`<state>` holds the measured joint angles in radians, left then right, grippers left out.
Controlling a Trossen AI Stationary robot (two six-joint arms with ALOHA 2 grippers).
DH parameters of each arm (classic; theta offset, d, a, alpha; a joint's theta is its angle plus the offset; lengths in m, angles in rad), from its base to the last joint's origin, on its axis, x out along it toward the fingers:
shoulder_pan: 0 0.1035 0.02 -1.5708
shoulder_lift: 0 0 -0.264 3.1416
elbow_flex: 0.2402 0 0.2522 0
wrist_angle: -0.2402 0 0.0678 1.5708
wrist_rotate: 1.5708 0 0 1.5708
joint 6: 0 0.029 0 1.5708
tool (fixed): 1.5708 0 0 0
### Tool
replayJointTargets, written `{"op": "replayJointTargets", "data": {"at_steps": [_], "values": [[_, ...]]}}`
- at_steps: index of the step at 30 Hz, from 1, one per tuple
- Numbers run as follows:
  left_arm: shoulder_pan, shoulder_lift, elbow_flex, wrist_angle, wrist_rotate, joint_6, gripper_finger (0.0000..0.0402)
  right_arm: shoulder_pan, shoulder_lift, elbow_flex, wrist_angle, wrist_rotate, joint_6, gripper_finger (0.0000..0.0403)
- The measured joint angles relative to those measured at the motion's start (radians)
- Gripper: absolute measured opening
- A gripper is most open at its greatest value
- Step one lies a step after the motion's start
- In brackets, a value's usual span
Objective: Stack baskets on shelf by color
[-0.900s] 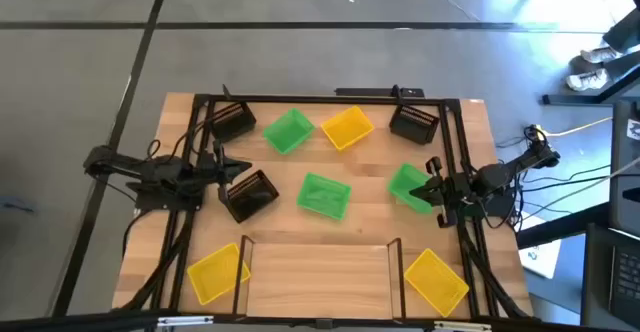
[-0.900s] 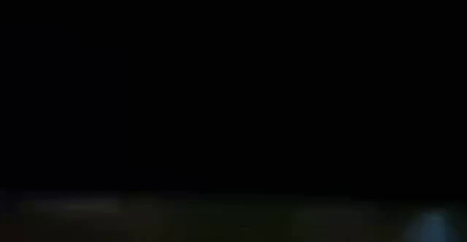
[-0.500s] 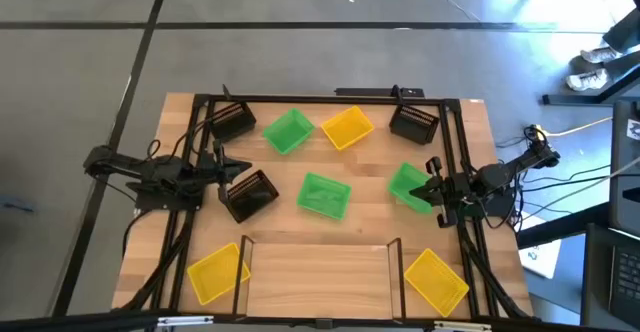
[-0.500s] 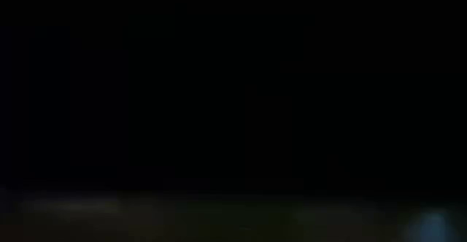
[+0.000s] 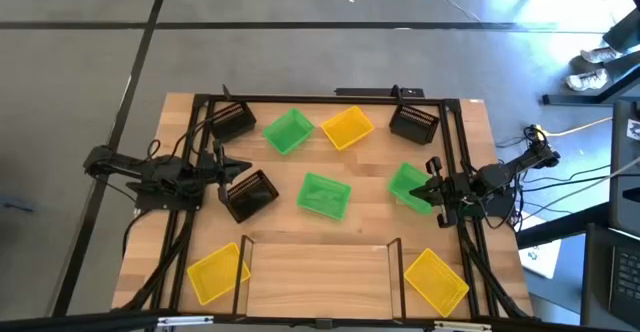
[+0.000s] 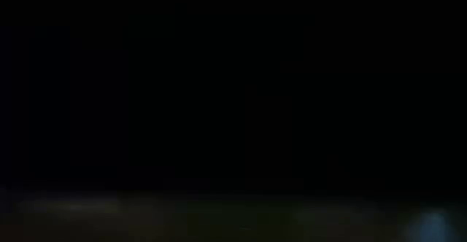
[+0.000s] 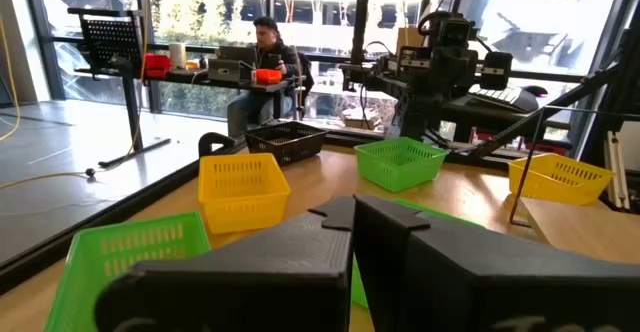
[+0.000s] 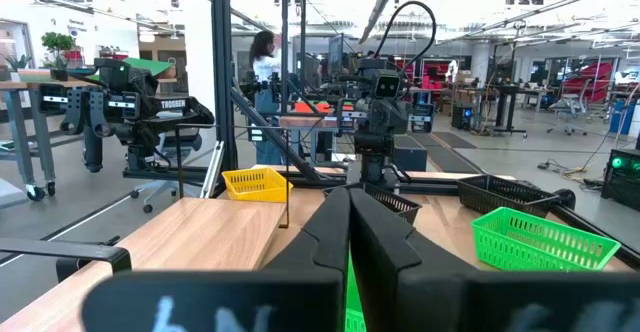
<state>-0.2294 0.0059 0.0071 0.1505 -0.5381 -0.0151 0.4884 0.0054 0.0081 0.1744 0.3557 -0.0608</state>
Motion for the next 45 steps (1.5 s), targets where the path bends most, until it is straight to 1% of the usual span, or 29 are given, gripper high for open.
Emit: {"op": "replayJointTargets", "data": {"at_steps": [34, 41, 45], "values": [[0.0, 0.0, 0.0, 0.0, 0.0, 0.001, 0.0, 0.0, 0.0, 0.0, 0.0, 0.0, 0.001, 0.0012], [0.0, 0.0, 0.0, 0.0, 0.0, 0.102, 0.0, 0.0, 0.0, 0.0, 0.0, 0.0, 0.004, 0.0012], [0.0, 0.0, 0.0, 0.004, -0.001, 0.106, 0.0, 0.0, 0.0, 0.0, 0.0, 0.0, 0.001, 0.0012]]}}
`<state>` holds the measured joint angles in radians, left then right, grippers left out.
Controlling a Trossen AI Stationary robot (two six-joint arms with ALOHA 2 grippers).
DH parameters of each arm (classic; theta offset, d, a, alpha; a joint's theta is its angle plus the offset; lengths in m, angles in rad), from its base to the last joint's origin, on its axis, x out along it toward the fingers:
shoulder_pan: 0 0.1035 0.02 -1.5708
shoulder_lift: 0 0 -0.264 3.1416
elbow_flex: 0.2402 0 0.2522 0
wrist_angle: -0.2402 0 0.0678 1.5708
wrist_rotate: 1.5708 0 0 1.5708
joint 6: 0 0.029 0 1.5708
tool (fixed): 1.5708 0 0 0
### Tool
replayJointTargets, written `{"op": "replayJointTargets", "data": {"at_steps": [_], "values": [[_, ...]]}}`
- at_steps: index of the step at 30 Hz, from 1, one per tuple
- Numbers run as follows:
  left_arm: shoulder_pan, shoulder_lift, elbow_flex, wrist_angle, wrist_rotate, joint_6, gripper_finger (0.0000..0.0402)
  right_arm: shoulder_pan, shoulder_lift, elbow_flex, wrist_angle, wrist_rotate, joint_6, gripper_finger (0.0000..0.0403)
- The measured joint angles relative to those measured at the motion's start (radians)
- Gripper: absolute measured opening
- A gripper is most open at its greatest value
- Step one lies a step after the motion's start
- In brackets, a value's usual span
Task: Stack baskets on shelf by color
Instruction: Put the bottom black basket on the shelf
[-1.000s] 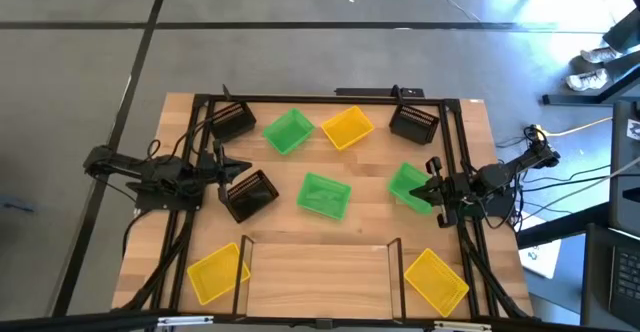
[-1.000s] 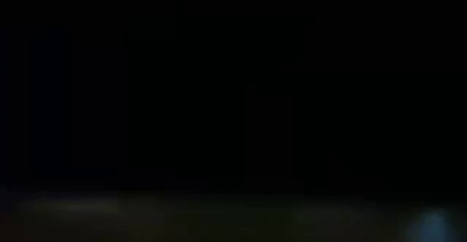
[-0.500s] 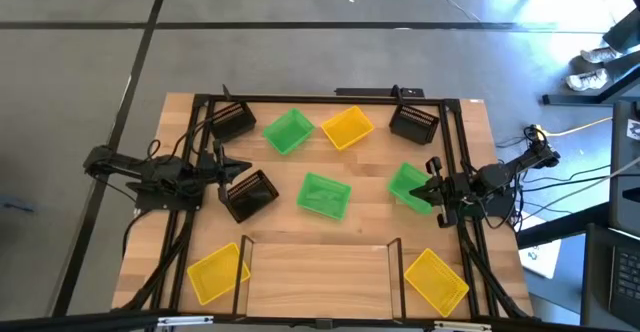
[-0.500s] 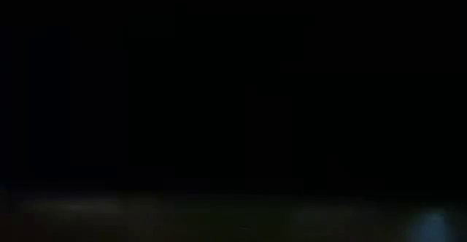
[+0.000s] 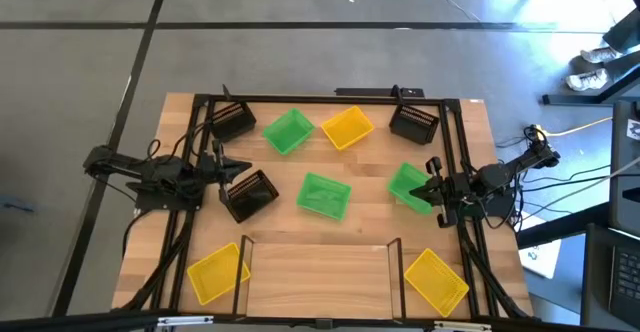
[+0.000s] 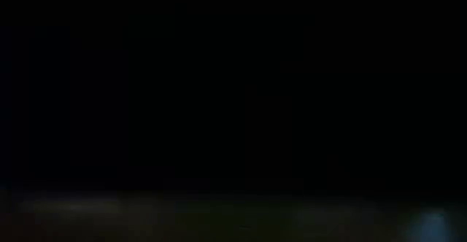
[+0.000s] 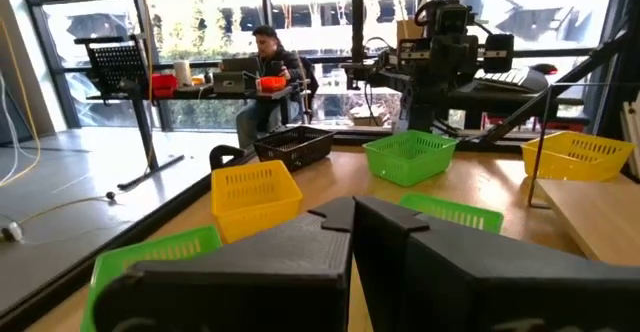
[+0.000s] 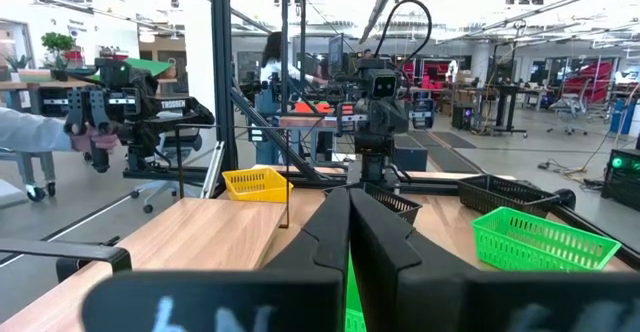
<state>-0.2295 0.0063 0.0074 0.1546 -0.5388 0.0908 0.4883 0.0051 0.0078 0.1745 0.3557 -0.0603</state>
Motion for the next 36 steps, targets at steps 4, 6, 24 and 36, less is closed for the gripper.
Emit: {"op": "replayJointTargets", "data": {"at_steps": [4, 6, 24, 36], "values": [[0.0, 0.0, 0.014, 0.074, -0.021, 0.0, 0.0, 0.0, 0.0, 0.0, 0.0, 0.0, 0.003, 0.0012], [0.0, 0.0, 0.06, 0.131, -0.023, 0.001, 0.0, 0.0, 0.0, 0.0, 0.0, 0.0, 0.003, 0.0012], [0.0, 0.551, 0.83, -0.451, -0.391, -0.058, 0.0, 0.0, 0.0, 0.0, 0.0, 0.002, -0.008, 0.0012], [0.078, 0.867, 1.174, -1.125, -0.244, -0.732, 0.0, 0.0, 0.0, 0.0, 0.0, 0.209, -0.159, 0.0012]]}}
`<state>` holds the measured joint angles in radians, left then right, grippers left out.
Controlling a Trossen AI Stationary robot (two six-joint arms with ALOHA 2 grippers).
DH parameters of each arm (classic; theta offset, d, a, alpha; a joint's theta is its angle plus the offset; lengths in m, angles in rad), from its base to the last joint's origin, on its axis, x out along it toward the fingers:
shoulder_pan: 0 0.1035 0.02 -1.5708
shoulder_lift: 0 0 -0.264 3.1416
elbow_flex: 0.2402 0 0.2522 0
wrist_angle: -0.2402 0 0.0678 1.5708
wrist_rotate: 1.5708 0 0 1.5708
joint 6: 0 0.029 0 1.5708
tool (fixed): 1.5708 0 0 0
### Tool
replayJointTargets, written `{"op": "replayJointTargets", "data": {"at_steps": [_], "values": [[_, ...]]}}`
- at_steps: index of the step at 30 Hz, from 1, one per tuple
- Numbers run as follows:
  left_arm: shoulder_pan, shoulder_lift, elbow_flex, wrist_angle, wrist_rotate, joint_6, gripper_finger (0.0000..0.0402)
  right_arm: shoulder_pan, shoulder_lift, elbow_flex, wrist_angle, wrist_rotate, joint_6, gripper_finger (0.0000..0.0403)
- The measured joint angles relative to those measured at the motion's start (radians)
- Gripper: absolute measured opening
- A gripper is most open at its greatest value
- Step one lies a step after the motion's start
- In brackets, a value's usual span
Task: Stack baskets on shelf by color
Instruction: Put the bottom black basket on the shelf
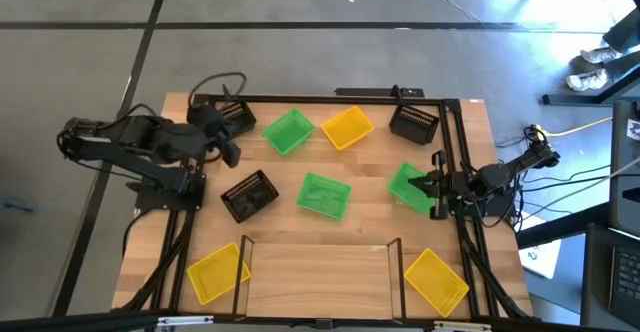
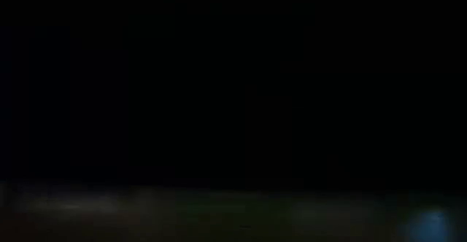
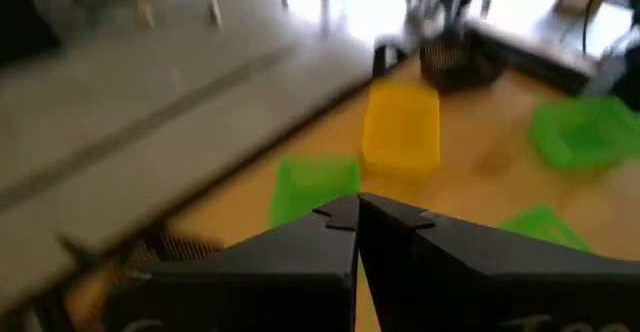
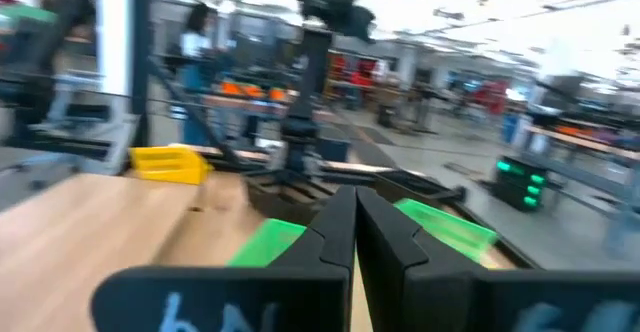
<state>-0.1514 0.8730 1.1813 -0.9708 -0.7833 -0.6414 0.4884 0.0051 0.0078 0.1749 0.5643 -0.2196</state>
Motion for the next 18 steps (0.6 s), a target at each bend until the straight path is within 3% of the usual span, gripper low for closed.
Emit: {"op": "replayJointTargets", "data": {"at_steps": [4, 10, 18], "values": [[0.063, 0.029, 0.007, -0.135, 0.168, -0.176, 0.0, 0.0, 0.0, 0.0, 0.0, 0.021, 0.001, 0.0012], [0.089, 0.055, 0.007, -0.158, 0.386, -0.182, 0.0, 0.0, 0.0, 0.0, 0.0, 0.02, 0.004, 0.0012], [0.085, 0.05, 0.008, -0.134, 0.402, -0.179, 0.0, 0.0, 0.0, 0.0, 0.0, 0.018, 0.004, 0.0012]]}}
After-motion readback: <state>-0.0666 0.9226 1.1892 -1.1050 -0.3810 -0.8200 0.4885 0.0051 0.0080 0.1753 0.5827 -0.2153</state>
